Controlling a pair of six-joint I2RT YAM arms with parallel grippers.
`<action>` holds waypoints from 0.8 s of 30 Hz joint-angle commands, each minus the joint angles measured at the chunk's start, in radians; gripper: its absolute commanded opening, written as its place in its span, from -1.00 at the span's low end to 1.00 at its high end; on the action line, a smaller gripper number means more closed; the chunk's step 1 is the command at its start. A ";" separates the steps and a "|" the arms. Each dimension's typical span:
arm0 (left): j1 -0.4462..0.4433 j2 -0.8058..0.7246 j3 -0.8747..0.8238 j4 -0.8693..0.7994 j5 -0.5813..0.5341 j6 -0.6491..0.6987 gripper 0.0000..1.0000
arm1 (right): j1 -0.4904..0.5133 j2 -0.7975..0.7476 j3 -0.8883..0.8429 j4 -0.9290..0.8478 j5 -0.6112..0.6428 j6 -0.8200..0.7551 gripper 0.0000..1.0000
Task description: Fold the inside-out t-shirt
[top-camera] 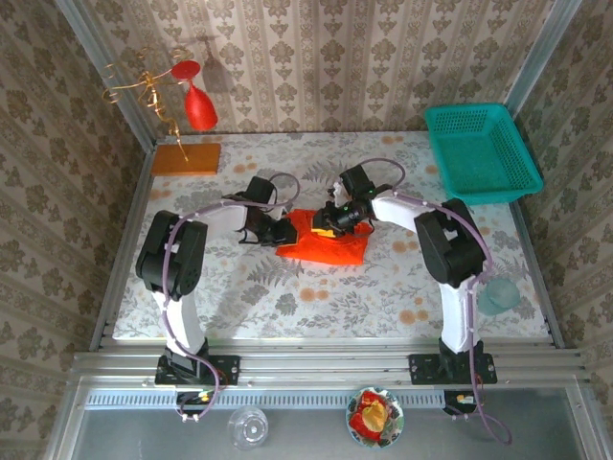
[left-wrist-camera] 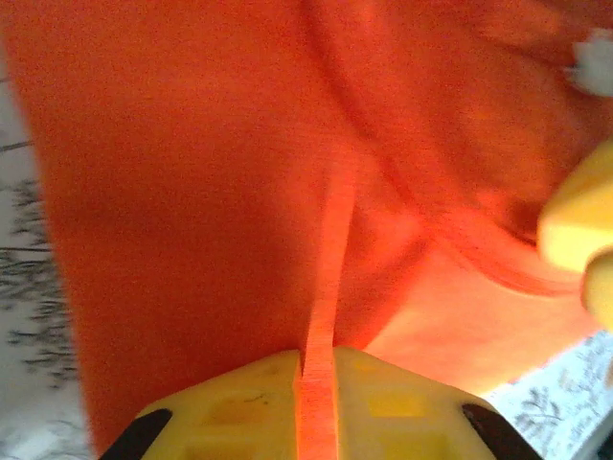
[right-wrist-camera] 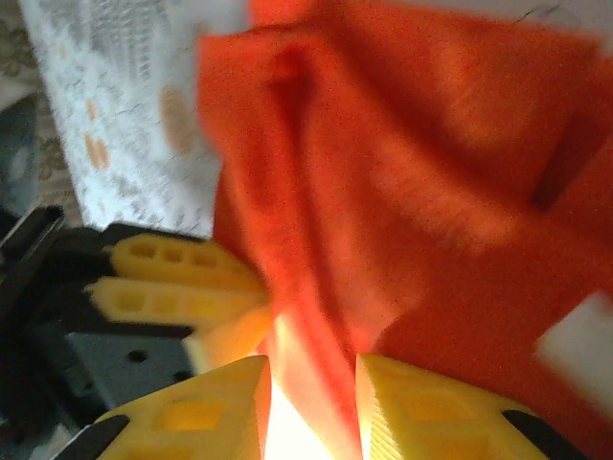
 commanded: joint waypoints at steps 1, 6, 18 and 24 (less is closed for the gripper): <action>0.030 0.031 -0.043 0.072 0.023 -0.043 -0.67 | -0.025 0.073 0.027 0.066 -0.053 0.049 -0.39; 0.040 0.036 -0.101 0.151 0.079 -0.089 -0.68 | -0.052 0.123 0.050 0.042 -0.055 0.063 -0.35; 0.046 -0.081 -0.055 0.164 0.139 -0.166 -0.61 | -0.046 -0.243 -0.167 -0.025 -0.037 0.017 -0.23; 0.026 -0.069 0.056 0.143 0.163 -0.182 -0.59 | -0.050 -0.361 -0.301 -0.027 0.007 0.004 -0.23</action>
